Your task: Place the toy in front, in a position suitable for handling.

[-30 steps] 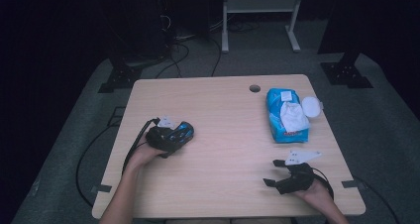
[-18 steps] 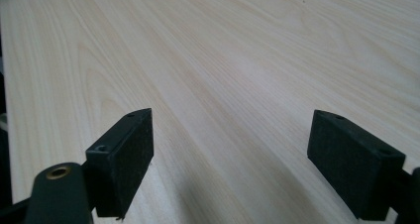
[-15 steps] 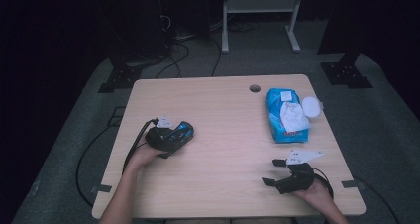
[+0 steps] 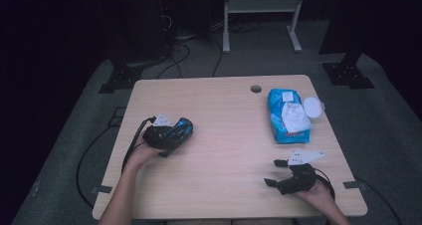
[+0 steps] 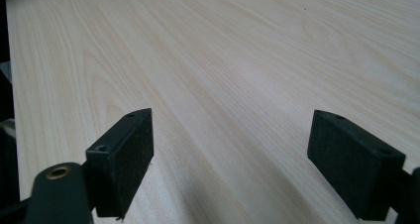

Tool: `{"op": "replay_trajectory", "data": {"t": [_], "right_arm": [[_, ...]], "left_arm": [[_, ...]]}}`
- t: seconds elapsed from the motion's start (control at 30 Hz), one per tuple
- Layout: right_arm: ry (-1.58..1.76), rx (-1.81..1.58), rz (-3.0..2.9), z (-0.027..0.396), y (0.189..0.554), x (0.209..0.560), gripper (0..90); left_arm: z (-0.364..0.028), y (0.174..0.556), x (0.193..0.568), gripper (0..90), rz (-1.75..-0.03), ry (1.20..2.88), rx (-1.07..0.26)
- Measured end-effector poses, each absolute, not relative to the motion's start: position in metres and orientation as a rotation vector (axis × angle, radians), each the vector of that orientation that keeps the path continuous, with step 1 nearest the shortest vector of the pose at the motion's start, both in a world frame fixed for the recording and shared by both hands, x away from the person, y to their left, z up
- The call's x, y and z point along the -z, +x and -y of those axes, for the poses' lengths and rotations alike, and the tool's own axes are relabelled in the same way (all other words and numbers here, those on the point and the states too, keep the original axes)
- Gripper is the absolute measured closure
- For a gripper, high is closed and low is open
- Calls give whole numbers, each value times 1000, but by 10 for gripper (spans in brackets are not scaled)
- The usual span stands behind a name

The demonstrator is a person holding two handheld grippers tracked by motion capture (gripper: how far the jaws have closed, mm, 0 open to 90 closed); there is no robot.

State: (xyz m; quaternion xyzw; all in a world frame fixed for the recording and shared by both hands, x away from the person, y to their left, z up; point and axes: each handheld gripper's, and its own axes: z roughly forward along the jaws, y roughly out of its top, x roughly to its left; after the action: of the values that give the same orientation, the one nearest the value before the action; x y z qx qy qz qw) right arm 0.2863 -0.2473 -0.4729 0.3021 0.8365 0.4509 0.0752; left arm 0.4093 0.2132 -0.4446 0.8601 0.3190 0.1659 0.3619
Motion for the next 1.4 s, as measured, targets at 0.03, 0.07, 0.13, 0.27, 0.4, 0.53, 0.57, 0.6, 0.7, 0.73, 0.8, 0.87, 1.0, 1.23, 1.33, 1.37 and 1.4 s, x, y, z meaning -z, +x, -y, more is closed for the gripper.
{"op": "replay_trajectory", "data": {"t": [0.03,0.07,0.13,0.27,0.4,0.53,0.57,0.6,0.7,0.73,0.8,0.87,1.0,1.23,1.33,1.37,1.4], "right_arm": [[910,-1356,-2505,248,286,472,172],[914,-1358,-2503,248,286,472,172],[911,-1363,-2493,249,287,471,172],[912,-1368,-2479,250,286,470,172],[920,-1369,-2473,250,287,470,172],[938,-1380,-2455,252,288,469,172],[942,-1381,-2451,252,288,468,172],[941,-1389,-2443,253,288,468,172],[946,-1390,-2435,255,288,467,172],[950,-1391,-2432,256,288,467,172],[945,-1395,-2424,257,288,466,172],[951,-1402,-2418,259,288,465,172],[956,-1408,-2411,262,288,464,172],[955,-1410,-2407,264,287,464,172],[954,-1411,-2408,264,287,464,172],[954,-1411,-2408,264,287,464,172],[954,-1411,-2407,264,287,464,172]], "left_arm": [[-211,408,443,273,-816,2210,-428],[-208,407,440,273,-804,2206,-430],[-201,404,436,273,-772,2208,-430],[-181,399,430,273,-706,2218,-421],[-160,395,426,274,-637,2235,-394],[-140,392,425,274,-583,2256,-375],[-133,392,425,274,-569,2258,-365],[-128,391,425,273,-560,2261,-361],[-110,391,426,273,-518,2285,-349],[-106,391,426,273,-502,2291,-340],[-96,389,427,273,-482,2295,-321],[-86,388,429,273,-457,2317,-315],[-71,387,434,273,-436,2336,-295],[-50,384,444,273,-390,2384,-256],[-44,382,449,273,-375,2407,-244],[-42,382,451,273,-372,2411,-241],[-41,382,452,273,-370,2414,-234]]}}
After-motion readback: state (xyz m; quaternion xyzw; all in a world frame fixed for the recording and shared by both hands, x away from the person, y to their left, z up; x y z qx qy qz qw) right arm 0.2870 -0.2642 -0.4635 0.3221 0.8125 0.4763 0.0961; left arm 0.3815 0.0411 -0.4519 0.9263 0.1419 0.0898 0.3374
